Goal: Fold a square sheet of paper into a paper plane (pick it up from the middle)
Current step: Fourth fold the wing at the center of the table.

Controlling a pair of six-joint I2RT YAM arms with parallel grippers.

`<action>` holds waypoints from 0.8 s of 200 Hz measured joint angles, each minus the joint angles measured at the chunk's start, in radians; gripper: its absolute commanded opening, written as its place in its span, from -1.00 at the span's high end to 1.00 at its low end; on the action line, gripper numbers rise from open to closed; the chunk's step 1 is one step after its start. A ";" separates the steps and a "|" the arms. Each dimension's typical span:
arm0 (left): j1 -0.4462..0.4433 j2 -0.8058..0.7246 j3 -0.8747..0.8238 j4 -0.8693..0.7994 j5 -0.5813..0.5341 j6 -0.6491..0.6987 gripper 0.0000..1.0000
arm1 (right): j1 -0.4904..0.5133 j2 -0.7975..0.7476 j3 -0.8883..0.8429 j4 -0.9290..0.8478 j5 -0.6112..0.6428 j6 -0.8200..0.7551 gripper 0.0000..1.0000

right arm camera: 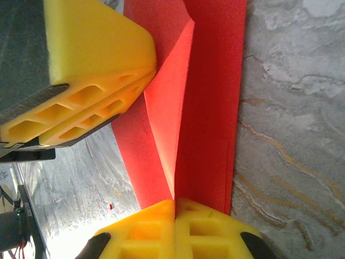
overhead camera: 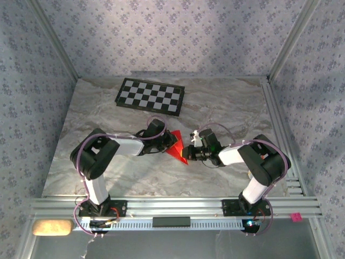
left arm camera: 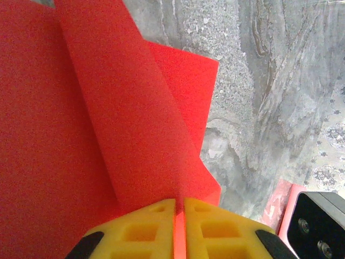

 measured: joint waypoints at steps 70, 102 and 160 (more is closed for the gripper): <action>0.000 0.009 0.007 0.005 0.008 0.000 0.72 | -0.002 0.000 -0.002 0.003 -0.001 0.007 1.00; 0.000 0.023 0.012 0.006 0.011 0.002 0.72 | -0.005 0.003 -0.002 0.003 -0.006 0.011 1.00; 0.000 0.035 0.025 0.005 0.011 0.006 0.72 | -0.014 0.009 0.003 0.000 -0.021 0.033 1.00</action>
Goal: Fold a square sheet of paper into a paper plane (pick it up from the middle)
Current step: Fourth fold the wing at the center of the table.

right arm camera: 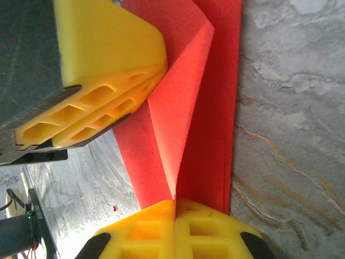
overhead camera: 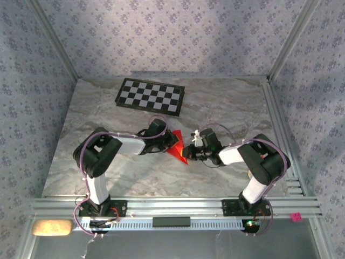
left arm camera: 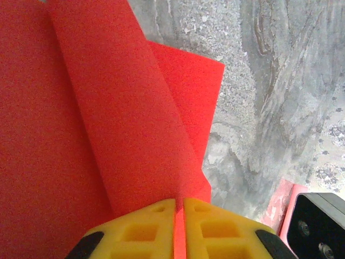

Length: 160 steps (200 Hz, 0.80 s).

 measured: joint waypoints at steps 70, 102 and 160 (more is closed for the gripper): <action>-0.002 0.017 0.025 -0.001 0.001 0.006 0.70 | -0.008 0.007 0.003 -0.002 -0.017 0.003 1.00; -0.002 0.023 0.031 -0.002 0.001 0.008 0.70 | -0.012 0.010 0.005 -0.004 -0.024 0.007 1.00; -0.003 0.045 0.042 -0.001 0.004 0.009 0.70 | -0.015 0.011 0.007 -0.005 -0.031 0.008 1.00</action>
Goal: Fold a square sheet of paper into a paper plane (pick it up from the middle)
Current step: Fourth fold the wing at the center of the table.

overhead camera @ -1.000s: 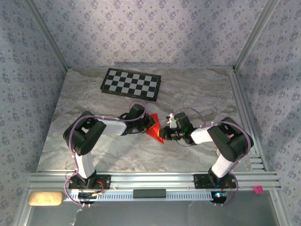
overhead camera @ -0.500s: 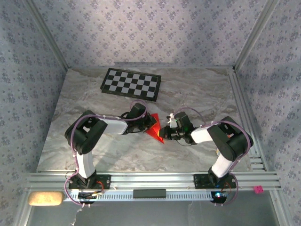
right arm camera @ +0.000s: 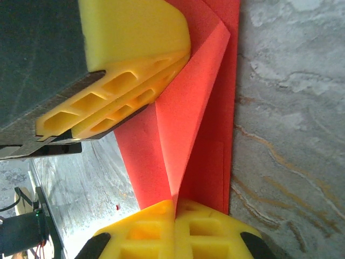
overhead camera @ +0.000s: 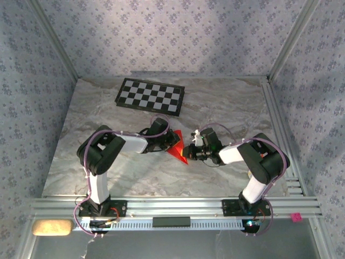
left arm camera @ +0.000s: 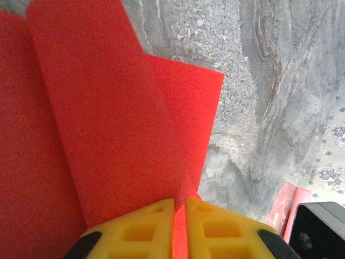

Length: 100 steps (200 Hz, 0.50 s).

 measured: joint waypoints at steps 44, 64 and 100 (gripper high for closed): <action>0.000 0.004 0.004 0.000 0.003 0.003 0.70 | -0.001 0.000 0.002 -0.004 0.000 0.000 1.00; 0.000 0.006 0.004 0.000 0.003 0.007 0.72 | -0.002 0.000 0.003 -0.007 -0.002 0.000 0.97; 0.000 0.009 0.004 -0.003 0.003 0.010 0.72 | -0.003 -0.002 0.016 -0.040 -0.008 -0.001 0.83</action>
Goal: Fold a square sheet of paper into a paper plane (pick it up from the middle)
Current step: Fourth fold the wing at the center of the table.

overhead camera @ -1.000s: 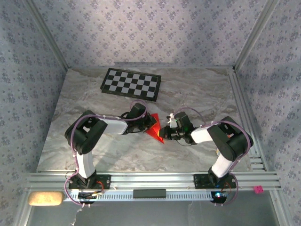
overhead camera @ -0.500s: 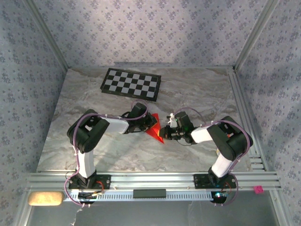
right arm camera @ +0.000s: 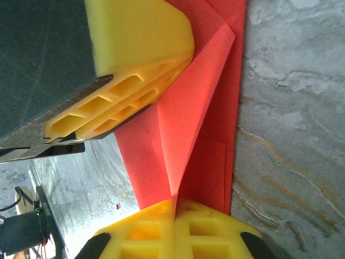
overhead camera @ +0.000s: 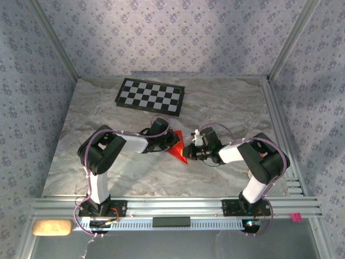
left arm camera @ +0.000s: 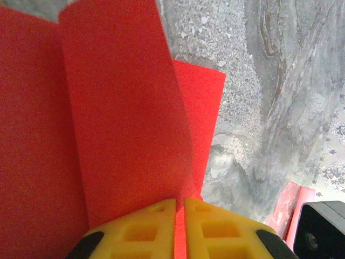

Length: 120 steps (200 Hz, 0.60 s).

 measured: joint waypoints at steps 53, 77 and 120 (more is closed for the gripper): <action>-0.005 0.002 0.000 -0.002 0.003 0.000 0.73 | -0.015 -0.045 0.005 -0.105 -0.011 -0.012 0.74; -0.005 0.006 0.001 0.000 0.004 0.000 0.73 | -0.017 -0.051 0.006 -0.132 -0.031 -0.023 0.71; -0.005 0.007 0.002 0.001 0.004 0.000 0.73 | -0.021 -0.057 0.008 -0.159 -0.045 -0.031 0.74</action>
